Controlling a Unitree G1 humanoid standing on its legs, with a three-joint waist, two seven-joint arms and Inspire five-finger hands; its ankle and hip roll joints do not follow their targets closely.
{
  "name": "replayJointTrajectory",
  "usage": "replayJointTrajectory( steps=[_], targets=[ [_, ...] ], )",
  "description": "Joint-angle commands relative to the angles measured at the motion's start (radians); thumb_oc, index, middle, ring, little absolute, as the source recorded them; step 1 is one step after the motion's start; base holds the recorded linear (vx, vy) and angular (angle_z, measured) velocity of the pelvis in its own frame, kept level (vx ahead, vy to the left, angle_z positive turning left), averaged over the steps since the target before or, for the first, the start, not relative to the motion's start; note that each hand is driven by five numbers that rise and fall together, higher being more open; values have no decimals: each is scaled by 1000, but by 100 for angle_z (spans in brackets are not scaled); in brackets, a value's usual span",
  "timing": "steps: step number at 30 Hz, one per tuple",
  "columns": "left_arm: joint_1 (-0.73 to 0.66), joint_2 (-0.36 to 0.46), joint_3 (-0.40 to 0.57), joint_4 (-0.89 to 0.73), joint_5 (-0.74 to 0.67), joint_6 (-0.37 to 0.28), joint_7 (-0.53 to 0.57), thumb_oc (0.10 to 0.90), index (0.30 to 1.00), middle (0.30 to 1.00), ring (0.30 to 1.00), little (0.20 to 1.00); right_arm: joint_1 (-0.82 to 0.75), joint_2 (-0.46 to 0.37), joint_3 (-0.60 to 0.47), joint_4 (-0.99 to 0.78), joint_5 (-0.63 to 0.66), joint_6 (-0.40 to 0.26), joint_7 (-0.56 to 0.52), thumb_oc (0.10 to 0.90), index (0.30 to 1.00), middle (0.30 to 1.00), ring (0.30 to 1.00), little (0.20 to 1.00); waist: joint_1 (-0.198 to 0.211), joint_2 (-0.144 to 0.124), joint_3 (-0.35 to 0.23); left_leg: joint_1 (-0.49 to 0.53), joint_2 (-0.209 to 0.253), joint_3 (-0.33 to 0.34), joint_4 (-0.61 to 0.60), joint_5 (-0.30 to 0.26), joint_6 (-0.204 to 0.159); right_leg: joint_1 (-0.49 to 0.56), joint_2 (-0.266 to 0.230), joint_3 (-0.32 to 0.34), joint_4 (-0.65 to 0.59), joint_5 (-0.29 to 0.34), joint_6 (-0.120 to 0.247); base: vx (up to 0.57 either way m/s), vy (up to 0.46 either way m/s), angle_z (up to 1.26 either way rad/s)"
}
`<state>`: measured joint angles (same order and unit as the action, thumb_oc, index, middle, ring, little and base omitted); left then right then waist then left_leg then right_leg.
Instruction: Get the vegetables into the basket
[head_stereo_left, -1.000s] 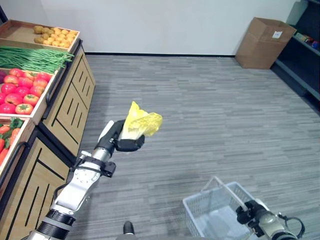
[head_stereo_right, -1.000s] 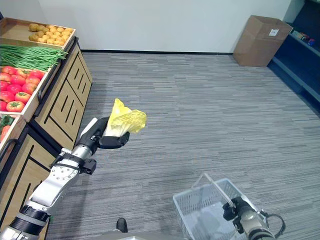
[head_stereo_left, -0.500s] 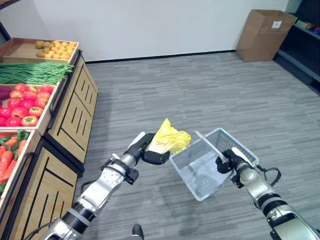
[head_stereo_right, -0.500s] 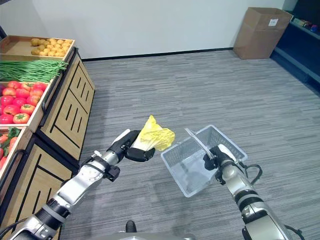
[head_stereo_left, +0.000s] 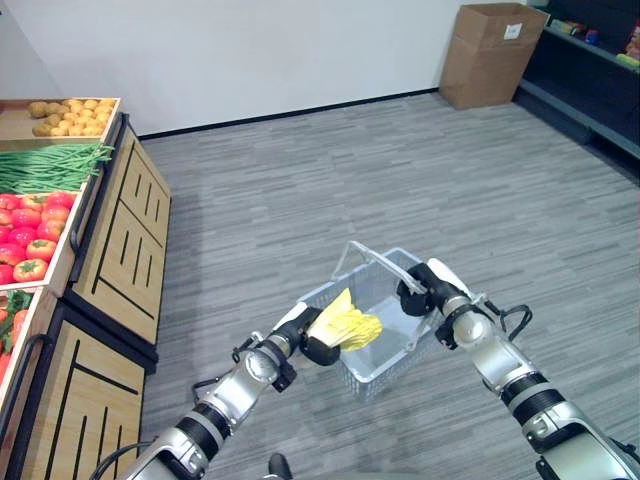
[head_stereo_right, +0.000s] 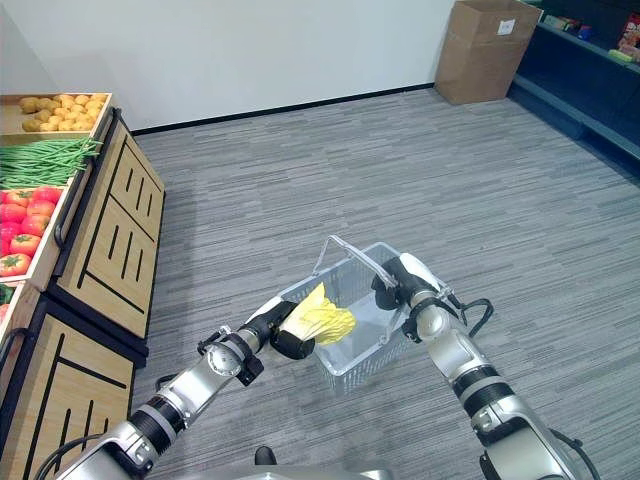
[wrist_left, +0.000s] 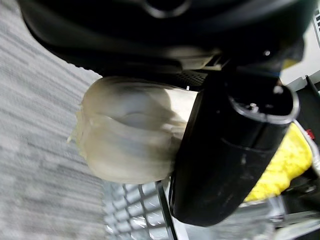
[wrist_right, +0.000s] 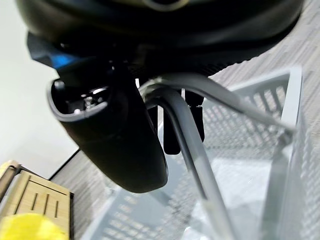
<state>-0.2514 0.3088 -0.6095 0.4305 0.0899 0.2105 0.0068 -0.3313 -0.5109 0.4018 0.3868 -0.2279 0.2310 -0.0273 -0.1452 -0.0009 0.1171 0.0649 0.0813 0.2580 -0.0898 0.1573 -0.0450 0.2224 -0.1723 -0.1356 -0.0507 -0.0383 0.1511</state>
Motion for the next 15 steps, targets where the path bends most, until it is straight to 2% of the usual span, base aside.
replayJointTrajectory(
  steps=[1, 3, 7, 15],
  targets=[
    [-157, -40, -23, 43, 84, -57, 44, 400, 300, 300, 300, 300, -128, -17, -37, -155, -15, -112, -80, 400, 300, 300, 300, 300, 27, 3, -61, 123, 56, 0, 16, -150, -46, -105, -9, 5, 12, 61, 8, -7, -7, -5],
    [-165, -75, -41, 125, 135, -46, 58, 400, 300, 300, 300, 300, -102, 8, -7, -215, -5, -129, -61, 400, 300, 300, 300, 300, 15, 3, -56, 124, 58, 9, 17, -148, -48, -111, -6, 15, 11, 65, 7, -30, -28, -3],
    [-173, -96, -53, 179, 167, -45, 64, 400, 300, 300, 300, 300, -80, 23, 24, -256, 17, -141, -36, 400, 300, 300, 300, 300, 7, 4, -52, 127, 61, 19, 16, -146, -50, -119, -3, 24, 11, 69, 7, -23, -20, -17],
    [-201, -107, -88, 201, 229, -53, 64, 400, 300, 300, 300, 300, -30, 44, 105, -274, 22, -159, 16, 400, 300, 300, 300, 300, -5, 5, -44, 122, 66, 37, 13, -138, -57, -134, 3, 37, 7, 80, 10, -18, -17, -9]
  ],
)
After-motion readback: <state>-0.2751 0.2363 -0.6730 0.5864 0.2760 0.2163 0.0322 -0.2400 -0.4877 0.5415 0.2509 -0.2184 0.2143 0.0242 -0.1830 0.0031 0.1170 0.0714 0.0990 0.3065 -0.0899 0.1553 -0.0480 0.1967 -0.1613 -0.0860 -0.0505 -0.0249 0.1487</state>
